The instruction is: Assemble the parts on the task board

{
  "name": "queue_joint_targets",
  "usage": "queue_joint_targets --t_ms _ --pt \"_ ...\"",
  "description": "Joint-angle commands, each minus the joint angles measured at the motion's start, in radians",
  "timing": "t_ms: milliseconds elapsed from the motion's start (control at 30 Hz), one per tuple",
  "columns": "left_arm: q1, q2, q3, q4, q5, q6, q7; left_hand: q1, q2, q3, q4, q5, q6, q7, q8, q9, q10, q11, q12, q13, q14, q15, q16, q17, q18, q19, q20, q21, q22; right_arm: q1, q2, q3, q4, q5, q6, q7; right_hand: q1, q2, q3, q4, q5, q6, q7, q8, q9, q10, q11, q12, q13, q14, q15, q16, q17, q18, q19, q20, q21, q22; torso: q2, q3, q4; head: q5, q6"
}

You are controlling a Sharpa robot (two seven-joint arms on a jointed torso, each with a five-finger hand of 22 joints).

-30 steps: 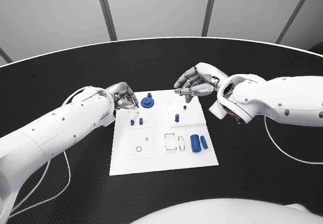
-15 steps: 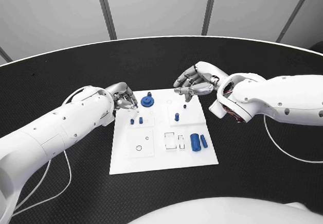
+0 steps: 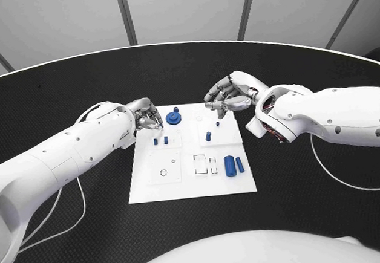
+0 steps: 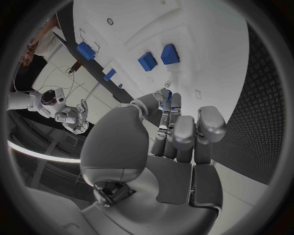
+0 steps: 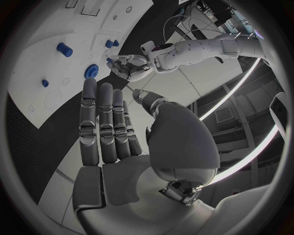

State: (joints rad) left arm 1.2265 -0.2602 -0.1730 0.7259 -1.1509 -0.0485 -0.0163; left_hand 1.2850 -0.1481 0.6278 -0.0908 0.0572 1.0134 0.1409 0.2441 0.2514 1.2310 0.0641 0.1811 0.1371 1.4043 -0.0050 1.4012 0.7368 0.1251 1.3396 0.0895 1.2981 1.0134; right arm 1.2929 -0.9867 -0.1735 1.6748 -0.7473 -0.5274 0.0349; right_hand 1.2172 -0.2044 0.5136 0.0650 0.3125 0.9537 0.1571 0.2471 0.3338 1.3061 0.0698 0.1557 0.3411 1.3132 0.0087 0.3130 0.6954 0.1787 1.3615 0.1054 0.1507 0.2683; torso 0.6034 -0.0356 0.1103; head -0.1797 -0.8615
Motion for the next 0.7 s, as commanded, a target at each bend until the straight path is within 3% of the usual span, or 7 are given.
queue_joint_targets --t_ms 33,700 --pt "-0.002 0.001 0.0 -0.001 0.0 0.002 0.0 0.005 0.007 -0.001 -0.005 -0.005 -0.003 0.002 0.004 0.001 0.004 0.003 -0.002 0.001 0.002 -0.005 -0.003 -0.001 -0.017 0.005 0.001 0.006 -0.001 0.0 0.001 0.0 0.0 0.0 0.0 0.0 0.008 0.004 0.006 0.0 0.005 -0.002 -0.002 0.005 0.002 -0.005 0.002 0.005 0.001 0.001 -0.002 -0.003 0.001 0.002 0.003 0.0 0.006 -0.001 -0.001 0.001 -0.0007 0.0 -0.001" --pt "-0.006 0.004 0.0 -0.007 -0.002 0.019 -0.006 0.006 0.008 0.0 -0.006 -0.005 -0.003 0.003 0.003 0.002 0.004 0.003 -0.003 0.001 0.002 -0.005 -0.004 -0.003 -0.017 0.004 0.001 0.006 -0.002 0.0 0.0 0.0 0.0 0.0 0.001 0.0 0.008 0.004 0.006 0.0 0.005 -0.002 -0.002 0.005 0.002 -0.005 0.002 0.005 0.001 0.001 -0.002 -0.003 0.001 0.002 0.003 0.0 0.006 -0.001 0.0 0.0006 -0.0006 -0.002 -0.005"
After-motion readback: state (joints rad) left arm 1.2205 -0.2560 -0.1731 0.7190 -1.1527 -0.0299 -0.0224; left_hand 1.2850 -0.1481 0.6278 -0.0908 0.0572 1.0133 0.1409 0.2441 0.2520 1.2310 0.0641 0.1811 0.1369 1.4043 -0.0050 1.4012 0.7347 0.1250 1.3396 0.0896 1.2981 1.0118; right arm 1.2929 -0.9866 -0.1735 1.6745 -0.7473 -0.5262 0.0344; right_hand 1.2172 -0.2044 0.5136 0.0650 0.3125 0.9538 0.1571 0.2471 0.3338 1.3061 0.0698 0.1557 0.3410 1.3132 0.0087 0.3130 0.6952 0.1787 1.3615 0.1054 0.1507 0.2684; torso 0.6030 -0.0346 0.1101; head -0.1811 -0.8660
